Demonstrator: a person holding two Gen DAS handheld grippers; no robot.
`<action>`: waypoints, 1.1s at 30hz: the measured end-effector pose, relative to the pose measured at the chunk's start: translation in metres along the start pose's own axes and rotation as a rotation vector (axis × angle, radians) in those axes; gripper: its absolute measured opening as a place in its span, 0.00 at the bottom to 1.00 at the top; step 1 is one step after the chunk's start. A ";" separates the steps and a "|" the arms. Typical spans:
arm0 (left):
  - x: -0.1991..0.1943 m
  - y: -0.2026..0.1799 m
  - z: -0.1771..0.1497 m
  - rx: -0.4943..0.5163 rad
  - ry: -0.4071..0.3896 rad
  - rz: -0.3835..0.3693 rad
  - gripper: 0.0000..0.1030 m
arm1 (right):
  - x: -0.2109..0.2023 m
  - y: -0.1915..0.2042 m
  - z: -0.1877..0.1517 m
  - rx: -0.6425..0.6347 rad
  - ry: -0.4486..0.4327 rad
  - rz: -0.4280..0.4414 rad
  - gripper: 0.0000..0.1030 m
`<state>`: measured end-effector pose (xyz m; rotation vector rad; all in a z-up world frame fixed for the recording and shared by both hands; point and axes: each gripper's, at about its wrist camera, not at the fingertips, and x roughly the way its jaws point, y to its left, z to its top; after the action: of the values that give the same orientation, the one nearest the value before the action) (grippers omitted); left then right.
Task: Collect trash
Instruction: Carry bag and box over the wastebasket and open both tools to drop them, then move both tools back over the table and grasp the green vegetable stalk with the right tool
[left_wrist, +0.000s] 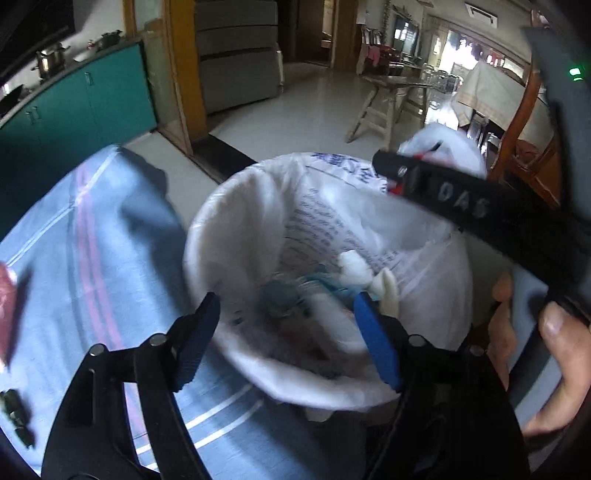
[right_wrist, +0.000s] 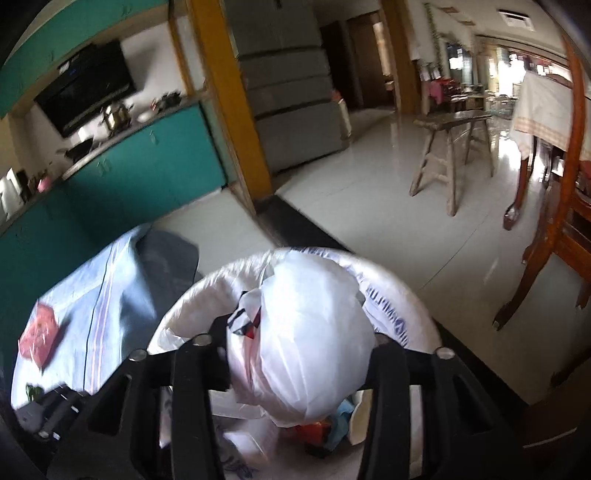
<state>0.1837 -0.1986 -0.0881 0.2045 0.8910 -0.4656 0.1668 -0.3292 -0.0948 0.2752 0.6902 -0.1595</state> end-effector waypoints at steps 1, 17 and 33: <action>-0.007 0.007 -0.004 -0.014 -0.009 0.018 0.78 | 0.002 0.003 -0.001 -0.014 0.010 -0.004 0.53; -0.141 0.180 -0.092 -0.402 -0.152 0.450 0.84 | -0.008 0.080 0.001 -0.062 -0.047 0.071 0.83; -0.232 0.324 -0.186 -0.740 -0.160 0.739 0.86 | 0.000 0.354 -0.052 -0.532 0.287 0.694 0.83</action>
<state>0.0816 0.2252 -0.0272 -0.1865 0.7156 0.5341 0.2185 0.0230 -0.0635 0.0116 0.8554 0.7310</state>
